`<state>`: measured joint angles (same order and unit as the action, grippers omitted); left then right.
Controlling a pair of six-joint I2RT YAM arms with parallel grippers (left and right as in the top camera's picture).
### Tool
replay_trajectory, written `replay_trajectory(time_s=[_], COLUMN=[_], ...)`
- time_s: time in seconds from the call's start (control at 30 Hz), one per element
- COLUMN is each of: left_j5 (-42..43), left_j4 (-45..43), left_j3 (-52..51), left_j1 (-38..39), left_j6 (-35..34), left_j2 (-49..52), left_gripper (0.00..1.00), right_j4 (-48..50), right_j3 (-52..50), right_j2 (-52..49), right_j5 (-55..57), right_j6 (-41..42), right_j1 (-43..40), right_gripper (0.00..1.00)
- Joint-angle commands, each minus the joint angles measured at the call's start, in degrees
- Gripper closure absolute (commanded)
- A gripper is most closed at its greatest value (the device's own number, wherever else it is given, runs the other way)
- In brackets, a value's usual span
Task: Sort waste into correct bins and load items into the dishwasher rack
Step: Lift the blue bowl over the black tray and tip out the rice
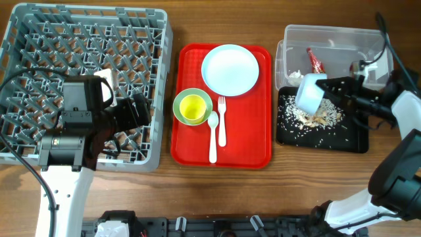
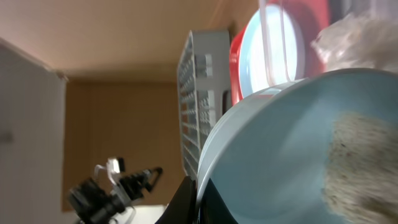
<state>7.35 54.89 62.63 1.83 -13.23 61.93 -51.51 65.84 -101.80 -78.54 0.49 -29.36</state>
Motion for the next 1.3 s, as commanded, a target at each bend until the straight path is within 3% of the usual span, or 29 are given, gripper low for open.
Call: replay_trajectory(time_s=[0.0, 0.43, 0.63, 0.83, 1.07, 1.27], left_j5=[0.7, 0.7, 0.7, 0.7, 0.7, 0.7], left_j4=[-0.1, -0.1, -0.1, -0.2, -0.2, -0.2], left_j3=[1.0, 1.0, 1.0, 1.0, 1.0, 1.0], left_j1=[0.3, 0.3, 0.3, 0.3, 0.3, 0.3], left_j6=[-0.7, -0.7, -0.7, -0.7, -0.7, -0.7], left_j2=[0.0, 0.0, 0.0, 0.0, 0.0, 0.0], left_gripper=[0.0, 0.0, 0.0, 0.0, 0.0, 0.0], right_j4=[1.2, 7.0, 9.0, 9.6, 9.6, 9.2], right_j3=[1.2, 1.2, 1.2, 1.2, 1.2, 1.2], right_j2=[-1.0, -1.0, -1.0, -1.0, -0.9, 1.9], right_j5=[-3.9, -12.9, -14.0, -14.1, -10.4, -4.6], right_j6=[7.4, 23.1, 25.0, 24.5, 13.0, 11.1], right_j1=[-2.6, -4.8, -4.8, -4.8, -2.6, 2.1], right_gripper=[0.96, 0.96, 0.96, 0.96, 0.96, 0.96])
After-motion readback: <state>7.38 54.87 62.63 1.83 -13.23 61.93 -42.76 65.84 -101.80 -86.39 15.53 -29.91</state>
